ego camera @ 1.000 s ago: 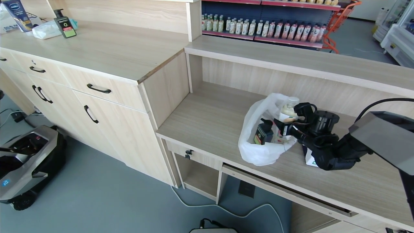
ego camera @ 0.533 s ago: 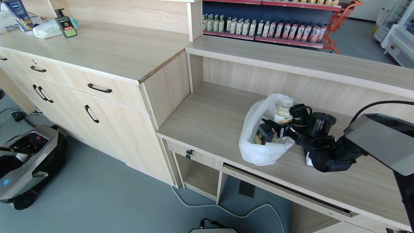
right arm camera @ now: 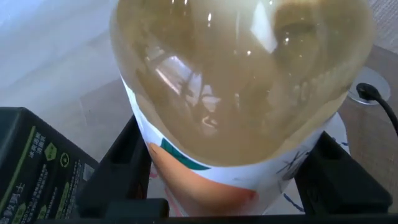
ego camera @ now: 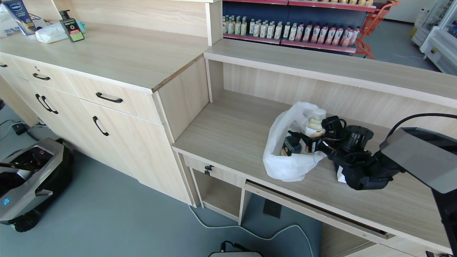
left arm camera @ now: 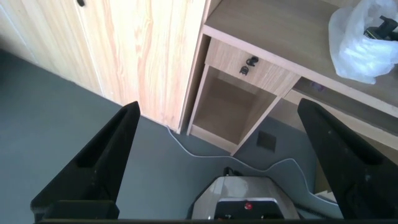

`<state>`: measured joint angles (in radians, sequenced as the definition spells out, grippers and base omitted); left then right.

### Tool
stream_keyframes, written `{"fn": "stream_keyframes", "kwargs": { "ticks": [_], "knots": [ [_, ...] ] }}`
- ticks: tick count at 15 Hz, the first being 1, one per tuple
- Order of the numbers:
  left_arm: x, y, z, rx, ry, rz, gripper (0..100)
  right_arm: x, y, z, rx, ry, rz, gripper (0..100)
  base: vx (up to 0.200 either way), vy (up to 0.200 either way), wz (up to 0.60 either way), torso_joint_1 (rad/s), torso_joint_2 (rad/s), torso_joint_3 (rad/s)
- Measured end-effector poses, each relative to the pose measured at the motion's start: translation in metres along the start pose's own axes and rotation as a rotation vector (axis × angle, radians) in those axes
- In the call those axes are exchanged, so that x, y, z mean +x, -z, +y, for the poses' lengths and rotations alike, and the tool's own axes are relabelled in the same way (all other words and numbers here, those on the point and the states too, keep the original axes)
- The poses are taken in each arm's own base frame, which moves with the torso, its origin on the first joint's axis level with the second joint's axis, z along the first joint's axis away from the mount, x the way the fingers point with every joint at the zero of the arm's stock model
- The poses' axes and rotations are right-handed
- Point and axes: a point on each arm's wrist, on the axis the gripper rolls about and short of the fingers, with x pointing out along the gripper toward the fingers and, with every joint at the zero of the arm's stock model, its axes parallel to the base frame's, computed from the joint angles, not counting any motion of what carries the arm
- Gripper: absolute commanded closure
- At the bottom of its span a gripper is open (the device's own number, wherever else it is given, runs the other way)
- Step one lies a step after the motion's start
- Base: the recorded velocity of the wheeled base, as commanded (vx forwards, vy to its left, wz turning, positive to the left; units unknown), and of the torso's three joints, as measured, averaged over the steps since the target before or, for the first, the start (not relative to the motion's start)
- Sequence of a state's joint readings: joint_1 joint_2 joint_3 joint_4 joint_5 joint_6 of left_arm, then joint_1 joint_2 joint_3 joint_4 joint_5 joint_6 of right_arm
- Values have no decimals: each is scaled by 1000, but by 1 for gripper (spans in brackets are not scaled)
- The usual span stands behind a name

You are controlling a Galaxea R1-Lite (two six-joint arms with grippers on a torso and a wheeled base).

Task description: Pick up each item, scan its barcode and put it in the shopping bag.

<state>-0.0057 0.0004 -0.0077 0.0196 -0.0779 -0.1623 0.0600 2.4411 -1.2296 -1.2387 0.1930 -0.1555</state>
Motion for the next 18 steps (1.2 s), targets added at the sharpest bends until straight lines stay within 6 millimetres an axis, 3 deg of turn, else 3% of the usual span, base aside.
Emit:
{"fn": "stream_keyframes", "kwargs": {
  "ticks": [9,10,14,18],
  "knots": [
    [0,0,0,0,0,0,0,1,7,2,-29,-34,-8,100,0,0,0,0,0,0],
    [0,0,0,0,0,0,0,0,8,3,-28,-34,-4,0,0,0,0,0,0,0],
    [0,0,0,0,0,0,0,-5,9,3,-27,-34,1,0,0,0,0,0,0,0],
    [0,0,0,0,0,0,0,-20,-7,-4,-25,-45,1,0,0,0,0,0,0,0]
  ]
}}
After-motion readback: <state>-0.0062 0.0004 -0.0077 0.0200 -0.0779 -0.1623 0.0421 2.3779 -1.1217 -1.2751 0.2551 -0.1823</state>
